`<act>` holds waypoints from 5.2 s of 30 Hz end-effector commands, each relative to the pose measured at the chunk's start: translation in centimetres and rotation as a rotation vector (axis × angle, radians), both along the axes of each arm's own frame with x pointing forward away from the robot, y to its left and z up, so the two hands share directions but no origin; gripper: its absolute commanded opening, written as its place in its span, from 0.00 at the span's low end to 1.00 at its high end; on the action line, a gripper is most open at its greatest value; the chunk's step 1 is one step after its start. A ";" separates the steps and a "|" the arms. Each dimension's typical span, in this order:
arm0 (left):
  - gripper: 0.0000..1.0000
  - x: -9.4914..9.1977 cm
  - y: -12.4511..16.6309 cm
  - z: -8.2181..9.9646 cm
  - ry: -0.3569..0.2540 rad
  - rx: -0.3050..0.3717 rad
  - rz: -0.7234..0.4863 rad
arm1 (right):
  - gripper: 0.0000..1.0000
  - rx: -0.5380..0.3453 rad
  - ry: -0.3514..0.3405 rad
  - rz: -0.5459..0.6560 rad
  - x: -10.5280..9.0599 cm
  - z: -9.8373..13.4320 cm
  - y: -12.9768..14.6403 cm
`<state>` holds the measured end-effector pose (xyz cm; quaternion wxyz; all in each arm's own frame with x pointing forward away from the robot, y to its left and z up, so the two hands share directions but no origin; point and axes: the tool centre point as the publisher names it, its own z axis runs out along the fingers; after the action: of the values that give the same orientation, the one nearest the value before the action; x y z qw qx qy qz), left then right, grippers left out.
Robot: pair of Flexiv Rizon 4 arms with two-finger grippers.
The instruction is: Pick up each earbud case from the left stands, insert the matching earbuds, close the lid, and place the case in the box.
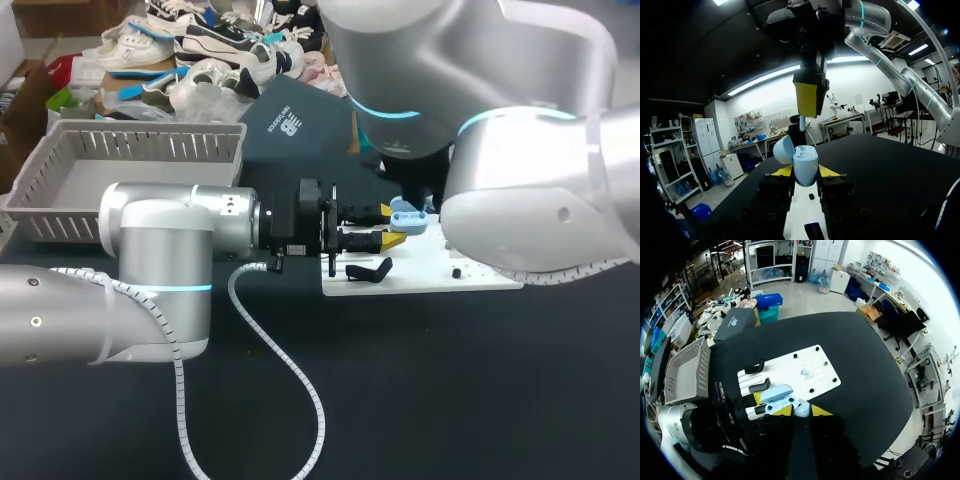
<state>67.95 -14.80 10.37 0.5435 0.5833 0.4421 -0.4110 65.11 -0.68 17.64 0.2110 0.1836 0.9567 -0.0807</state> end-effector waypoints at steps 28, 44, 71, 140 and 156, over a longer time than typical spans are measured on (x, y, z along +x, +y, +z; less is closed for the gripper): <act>0.00 -0.1 0.0 0.0 -0.002 -0.002 0.005 | 0.00 0.069 0.031 -0.061 -0.9 -0.9 1.8; 0.00 -0.1 0.0 0.0 -0.002 -0.002 0.005 | 0.00 0.058 0.036 -0.070 -0.6 -1.2 1.9; 0.00 -0.1 0.0 0.0 -0.002 -0.002 0.005 | 0.00 0.074 0.039 -0.073 0.2 -1.7 1.3; 0.00 -0.1 0.0 0.0 -0.002 -0.002 0.005 | 0.00 0.094 0.055 -0.055 1.2 -2.6 1.1; 0.00 -0.1 0.0 0.0 -0.002 -0.002 0.005 | 0.00 0.091 0.066 -0.043 1.1 -3.1 1.5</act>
<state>67.97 -14.71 10.33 0.5435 0.5832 0.4425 -0.4107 66.16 0.59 14.65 0.1695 0.2111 0.9615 -0.0475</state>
